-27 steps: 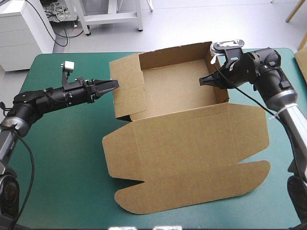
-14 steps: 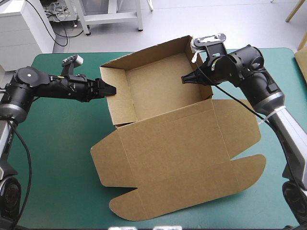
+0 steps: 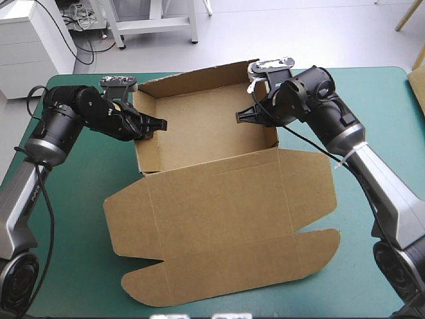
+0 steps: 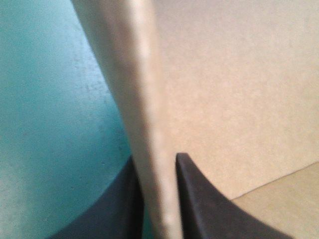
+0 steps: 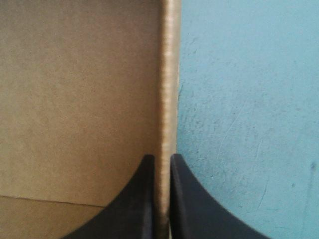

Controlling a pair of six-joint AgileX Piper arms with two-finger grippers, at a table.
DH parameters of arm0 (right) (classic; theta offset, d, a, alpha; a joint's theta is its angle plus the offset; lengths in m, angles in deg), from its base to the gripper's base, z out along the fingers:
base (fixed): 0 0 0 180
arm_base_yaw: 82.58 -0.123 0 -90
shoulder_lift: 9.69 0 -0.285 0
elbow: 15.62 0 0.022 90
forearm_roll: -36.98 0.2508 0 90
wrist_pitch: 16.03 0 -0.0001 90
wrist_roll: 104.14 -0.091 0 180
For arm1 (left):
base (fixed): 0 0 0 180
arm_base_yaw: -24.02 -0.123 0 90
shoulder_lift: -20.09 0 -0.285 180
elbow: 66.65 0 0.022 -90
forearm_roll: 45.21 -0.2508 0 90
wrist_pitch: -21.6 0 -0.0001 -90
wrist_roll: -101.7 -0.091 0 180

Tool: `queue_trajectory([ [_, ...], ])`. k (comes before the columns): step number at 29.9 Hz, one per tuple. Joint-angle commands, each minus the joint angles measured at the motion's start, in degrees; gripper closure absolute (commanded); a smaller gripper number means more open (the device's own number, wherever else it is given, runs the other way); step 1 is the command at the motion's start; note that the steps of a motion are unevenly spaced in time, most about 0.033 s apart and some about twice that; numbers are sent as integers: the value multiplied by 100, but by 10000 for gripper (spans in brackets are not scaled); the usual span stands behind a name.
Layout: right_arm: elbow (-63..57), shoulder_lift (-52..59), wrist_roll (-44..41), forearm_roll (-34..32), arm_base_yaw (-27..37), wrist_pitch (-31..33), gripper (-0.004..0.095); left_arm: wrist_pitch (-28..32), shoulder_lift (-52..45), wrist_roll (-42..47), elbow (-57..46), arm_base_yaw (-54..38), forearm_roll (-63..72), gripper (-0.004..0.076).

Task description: Fold the box

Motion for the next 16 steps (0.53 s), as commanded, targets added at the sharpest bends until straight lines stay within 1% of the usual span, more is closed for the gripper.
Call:
queue_trajectory([
  [1, 207, 149, -62, 403, -78, -321, 922, 372, -198, 55, 222, 116, 294, 729],
  [7, 207, -2, -62, 355, -4, -312, 924, 480, 38, 200, 222, 116, 2, 729],
  [16, 207, -616, 138, 408, 343, -278, 924, 688, 795, 200, 222, 116, -11, 730],
])
